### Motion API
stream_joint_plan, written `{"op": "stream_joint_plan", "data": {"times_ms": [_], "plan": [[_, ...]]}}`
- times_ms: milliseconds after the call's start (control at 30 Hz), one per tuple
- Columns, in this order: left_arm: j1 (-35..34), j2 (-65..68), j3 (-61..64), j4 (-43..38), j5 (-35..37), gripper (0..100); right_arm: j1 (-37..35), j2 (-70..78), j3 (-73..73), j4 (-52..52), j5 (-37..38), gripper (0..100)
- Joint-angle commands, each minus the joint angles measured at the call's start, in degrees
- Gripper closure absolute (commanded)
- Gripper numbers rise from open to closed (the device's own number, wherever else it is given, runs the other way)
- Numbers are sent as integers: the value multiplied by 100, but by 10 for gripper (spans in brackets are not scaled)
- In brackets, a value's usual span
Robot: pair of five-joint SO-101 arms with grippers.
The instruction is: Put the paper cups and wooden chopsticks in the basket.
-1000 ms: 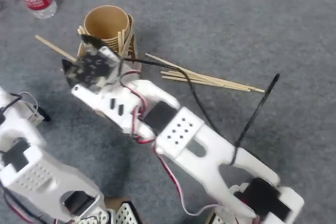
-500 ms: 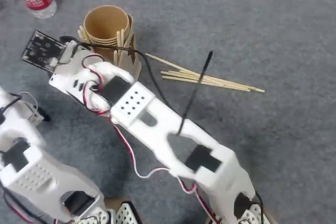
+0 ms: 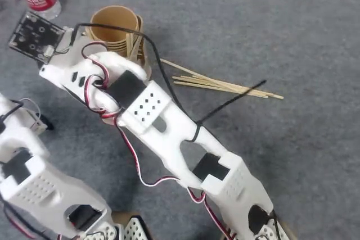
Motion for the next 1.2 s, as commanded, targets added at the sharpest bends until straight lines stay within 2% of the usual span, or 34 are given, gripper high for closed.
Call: {"op": "stream_joint_plan", "data": {"times_ms": [0, 300, 433, 633, 700, 800, 833, 967, 1067, 1167], "plan": [[62, 44, 101, 9, 26, 728, 338, -312, -536, 848, 0, 992], [62, 44, 101, 18, 26, 728, 1200, -593, -985, 2923, -18, 992], [62, 44, 101, 18, 35, 728, 1604, -646, -1459, 3503, -26, 992], [62, 44, 101, 18, 18, 728, 2229, -646, -3235, 3978, 35, 985], [62, 44, 101, 18, 9, 728, 2571, -646, -3657, 4365, 281, 913], [62, 44, 101, 18, 9, 728, 3292, -602, -3499, 4954, 448, 757], [62, 44, 101, 18, 9, 728, 3582, -549, -3385, 5033, 492, 742], [62, 44, 101, 26, 9, 728, 4549, -224, -1908, 4971, 1240, 843], [62, 44, 101, 26, 9, 728, 4681, 127, -598, 4927, 2084, 911], [62, 44, 101, 9, 9, 728, 4629, 549, -105, 4857, 2497, 901]]}}
